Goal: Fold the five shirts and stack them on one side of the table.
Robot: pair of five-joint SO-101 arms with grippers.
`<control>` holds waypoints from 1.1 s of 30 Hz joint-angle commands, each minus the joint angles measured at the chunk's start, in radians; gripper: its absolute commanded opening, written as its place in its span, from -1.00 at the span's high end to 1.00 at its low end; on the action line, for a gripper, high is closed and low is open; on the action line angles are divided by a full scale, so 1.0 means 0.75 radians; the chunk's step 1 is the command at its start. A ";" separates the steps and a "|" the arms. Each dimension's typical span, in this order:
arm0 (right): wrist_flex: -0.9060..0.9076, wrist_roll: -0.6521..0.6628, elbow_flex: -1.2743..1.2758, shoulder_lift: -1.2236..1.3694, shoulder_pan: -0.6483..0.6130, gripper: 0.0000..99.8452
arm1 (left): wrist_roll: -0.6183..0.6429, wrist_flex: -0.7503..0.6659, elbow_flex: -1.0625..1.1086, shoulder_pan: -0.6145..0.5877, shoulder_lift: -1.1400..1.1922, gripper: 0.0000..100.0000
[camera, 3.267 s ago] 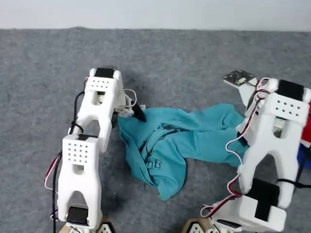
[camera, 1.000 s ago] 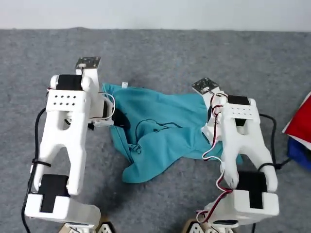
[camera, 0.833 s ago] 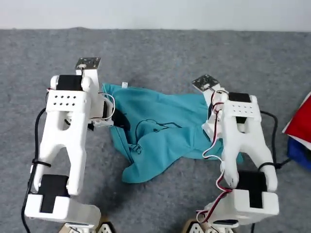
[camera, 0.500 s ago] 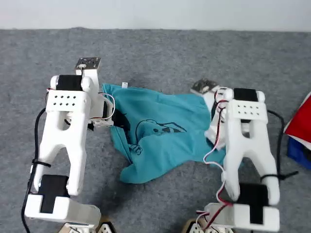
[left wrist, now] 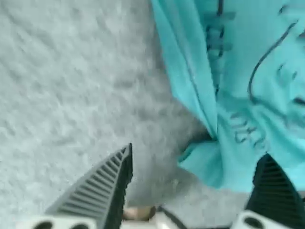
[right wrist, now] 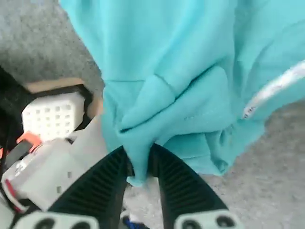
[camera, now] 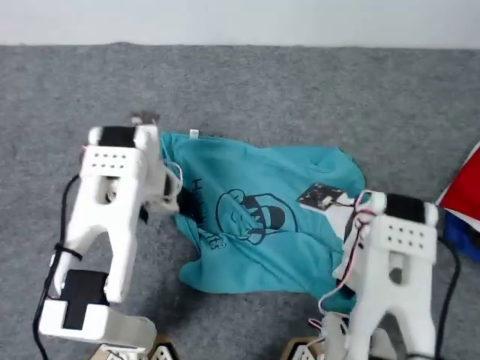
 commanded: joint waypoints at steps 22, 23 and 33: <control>-0.478 -0.401 0.010 -0.330 0.028 0.28 | -0.010 -0.299 0.289 0.153 -0.059 0.25; -0.478 -0.399 0.010 -0.330 0.028 0.28 | -0.010 -0.317 0.249 0.125 -0.057 0.25; -0.490 -0.399 0.012 -0.328 0.028 0.28 | -0.018 -0.542 0.216 -0.006 0.092 0.49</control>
